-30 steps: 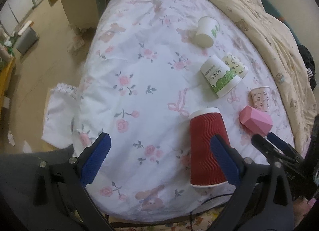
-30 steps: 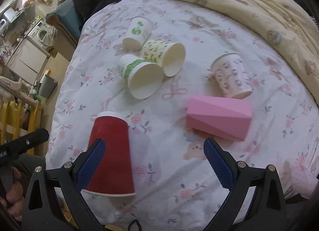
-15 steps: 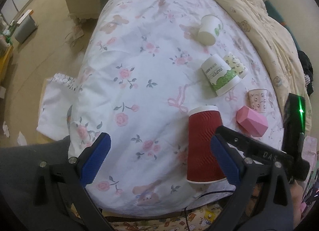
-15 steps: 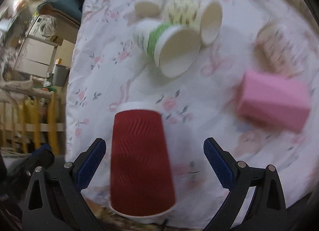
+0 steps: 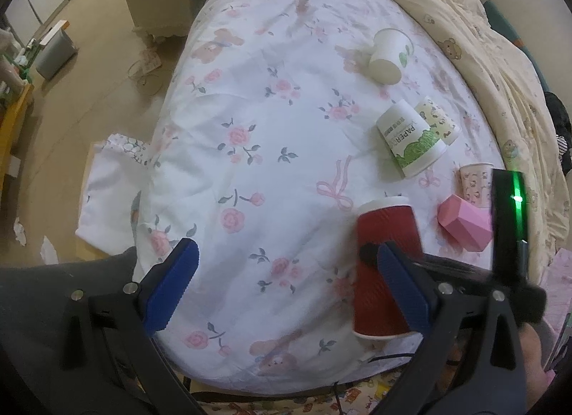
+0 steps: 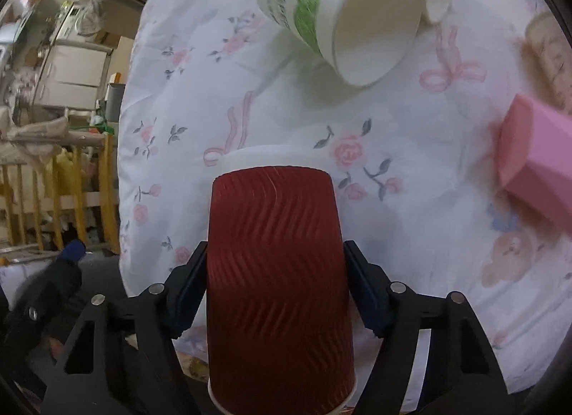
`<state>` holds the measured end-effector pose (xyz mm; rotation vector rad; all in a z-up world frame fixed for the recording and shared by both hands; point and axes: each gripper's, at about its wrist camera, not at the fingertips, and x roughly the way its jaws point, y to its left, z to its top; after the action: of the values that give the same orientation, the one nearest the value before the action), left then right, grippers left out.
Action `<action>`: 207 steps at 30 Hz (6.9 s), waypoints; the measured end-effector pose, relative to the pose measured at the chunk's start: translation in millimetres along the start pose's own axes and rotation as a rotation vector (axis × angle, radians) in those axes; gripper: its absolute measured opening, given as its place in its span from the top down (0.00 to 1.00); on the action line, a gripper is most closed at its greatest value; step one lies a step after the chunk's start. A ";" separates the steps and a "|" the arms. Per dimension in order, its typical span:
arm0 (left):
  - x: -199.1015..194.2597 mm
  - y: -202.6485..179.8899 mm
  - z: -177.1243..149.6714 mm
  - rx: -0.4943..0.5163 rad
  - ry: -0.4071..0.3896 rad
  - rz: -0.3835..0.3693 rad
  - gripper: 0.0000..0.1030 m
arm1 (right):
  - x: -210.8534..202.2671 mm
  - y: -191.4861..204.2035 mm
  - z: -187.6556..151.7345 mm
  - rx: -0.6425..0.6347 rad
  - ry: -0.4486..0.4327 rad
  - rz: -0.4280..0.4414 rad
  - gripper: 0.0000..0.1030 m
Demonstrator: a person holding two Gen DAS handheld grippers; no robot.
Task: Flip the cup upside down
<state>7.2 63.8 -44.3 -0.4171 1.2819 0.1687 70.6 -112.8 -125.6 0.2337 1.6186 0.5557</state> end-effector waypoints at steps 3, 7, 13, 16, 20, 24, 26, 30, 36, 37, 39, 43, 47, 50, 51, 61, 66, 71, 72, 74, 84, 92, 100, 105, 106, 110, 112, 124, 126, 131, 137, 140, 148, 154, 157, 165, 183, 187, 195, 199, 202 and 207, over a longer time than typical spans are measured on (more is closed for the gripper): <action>-2.2 2.7 1.1 -0.017 -0.021 0.000 0.04 | -14.5 1.1 -3.5 -0.020 -0.027 0.033 0.28; -8.7 4.7 4.2 -0.035 -0.069 0.008 0.04 | -50.4 5.4 -13.1 -0.055 -0.109 0.084 0.28; -7.0 -2.1 1.2 -0.008 -0.078 0.012 0.04 | -104.0 -6.9 -29.9 -0.069 -0.273 0.141 0.28; -3.8 -10.4 -1.4 0.020 -0.072 0.006 0.04 | -112.3 -22.1 -38.2 -0.071 -0.344 0.162 0.28; -1.8 -23.5 -5.5 0.067 -0.084 0.008 0.04 | -106.5 -41.3 -36.6 0.011 -0.361 0.174 0.29; 1.2 -34.2 -7.3 0.092 -0.069 -0.036 0.04 | -108.1 -40.6 -32.2 0.008 -0.369 0.176 0.28; -1.9 -42.6 -9.3 0.125 -0.084 -0.055 0.04 | -105.5 -42.2 -30.7 0.024 -0.365 0.179 0.28; -9.2 -59.2 -15.9 0.205 -0.093 -0.138 0.04 | -105.4 -44.0 -32.6 0.022 -0.369 0.177 0.28; -17.7 -88.1 -30.5 0.333 -0.051 -0.313 0.04 | -103.8 -40.5 -33.1 0.004 -0.365 0.172 0.28; -17.4 -93.0 -32.8 0.352 -0.039 -0.328 0.04 | -103.7 -39.3 -32.9 0.000 -0.365 0.172 0.29; -16.6 -99.2 -36.9 0.377 -0.029 -0.332 0.04 | -103.6 -37.5 -33.0 -0.006 -0.364 0.174 0.28; -9.6 -104.1 -41.2 0.400 -0.006 -0.301 0.04 | -106.5 -33.7 -35.1 -0.025 -0.370 0.175 0.28; -4.3 -99.2 -38.6 0.372 0.008 -0.275 0.04 | -110.0 -30.0 -37.7 -0.046 -0.380 0.165 0.28; -1.9 -95.3 -37.0 0.354 0.014 -0.276 0.04 | -113.0 -27.0 -39.5 -0.066 -0.391 0.155 0.29; -1.0 -94.0 -36.4 0.352 0.015 -0.274 0.04 | -113.9 -26.0 -40.2 -0.070 -0.394 0.152 0.29; 2.1 -91.0 -34.5 0.339 0.028 -0.261 0.04 | -114.2 -25.8 -40.8 -0.076 -0.395 0.146 0.29; 5.0 -88.7 -33.6 0.324 0.036 -0.253 0.04 | -114.6 -25.7 -41.1 -0.077 -0.396 0.145 0.29; 5.6 -89.6 -33.9 0.325 0.039 -0.251 0.04 | -114.7 -25.6 -41.3 -0.076 -0.395 0.145 0.29; 5.7 -89.7 -33.9 0.324 0.039 -0.251 0.04 | -114.7 -25.6 -41.5 -0.076 -0.396 0.145 0.29; 6.4 -89.6 -33.9 0.323 0.042 -0.250 0.04 | -114.7 -25.6 -41.4 -0.077 -0.395 0.143 0.29; 9.4 -83.4 -31.2 0.308 0.028 -0.195 0.04 | -121.3 -23.7 -39.4 -0.100 -0.411 0.131 0.29; 7.5 -80.1 -30.9 0.308 0.013 -0.178 0.04 | -120.4 -19.1 -39.8 -0.124 -0.411 0.104 0.29; -7.8 -57.4 -19.0 0.260 -0.126 -0.013 0.04 | -118.7 -16.2 -43.4 -0.133 -0.419 0.087 0.29; -5.8 -46.5 -14.1 0.221 -0.120 -0.004 0.04 | -118.0 -15.3 -42.7 -0.136 -0.420 0.082 0.29; -6.4 -46.2 -14.4 0.226 -0.131 0.023 0.04 | -118.5 -14.4 -42.6 -0.137 -0.422 0.078 0.29; -8.8 -42.2 -13.0 0.215 -0.146 0.073 0.00 | -121.7 -1.0 -35.2 -0.183 -0.416 0.036 0.29; -9.8 -35.3 -11.0 0.189 -0.148 0.092 0.00 | -121.2 8.5 -26.9 -0.209 -0.400 0.028 0.29; -20.1 -8.5 -6.4 0.116 -0.146 0.092 0.00 | -50.7 85.4 30.2 -0.577 -0.313 -0.351 0.29; -19.7 -6.6 -5.9 0.114 -0.143 0.101 0.00 | -41.0 86.7 34.0 -0.583 -0.307 -0.358 0.29; -18.8 -3.4 -5.2 0.102 -0.130 0.095 0.00 | -22.3 86.3 35.2 -0.594 -0.298 -0.383 0.29; -16.8 -9.0 -6.5 0.126 -0.122 0.093 0.00 | -16.7 79.4 33.5 -0.565 -0.310 -0.381 0.26; -17.1 -9.7 -7.1 0.131 -0.124 0.091 0.00 | -18.7 77.6 34.4 -0.558 -0.299 -0.350 0.11; -26.9 -3.0 -12.5 0.118 -0.161 0.056 0.00 | -60.0 70.1 25.7 -0.493 -0.367 -0.268 0.00; -41.5 -7.3 -17.2 0.136 -0.228 0.024 0.00 | -128.0 49.0 -13.5 -0.374 -0.518 -0.204 0.00; -48.9 -16.3 -21.7 0.172 -0.277 0.027 0.00 | -147.6 36.7 -40.4 -0.312 -0.592 -0.219 0.00; -53.7 -34.9 -40.3 0.238 -0.358 0.046 0.00 | -148.3 9.2 -93.4 -0.227 -0.667 -0.244 0.00; -49.4 -44.3 -46.2 0.232 -0.399 0.047 0.00 | -146.1 -4.5 -104.6 -0.169 -0.750 -0.251 0.00; -49.7 -44.1 -46.1 0.230 -0.399 0.042 0.00 | -146.3 -4.6 -104.4 -0.166 -0.747 -0.251 0.00; -50.8 -45.8 -45.4 0.231 -0.394 0.036 0.00 | -146.7 -5.5 -103.7 -0.166 -0.748 -0.253 0.00; -50.4 -45.4 -45.2 0.231 -0.394 0.036 0.00 | -146.7 -5.3 -103.9 -0.168 -0.749 -0.253 0.00; -50.5 -45.7 -45.4 0.232 -0.394 0.037 0.00 | -146.8 -5.1 -104.1 -0.167 -0.750 -0.253 0.00; -50.5 -45.7 -45.5 0.231 -0.395 0.037 0.00 | -146.7 -4.7 -104.3 -0.166 -0.749 -0.254 0.00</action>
<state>-31.9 9.7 3.2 -0.1509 0.9071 0.1243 -10.6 -207.4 4.3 0.0890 0.8520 0.3413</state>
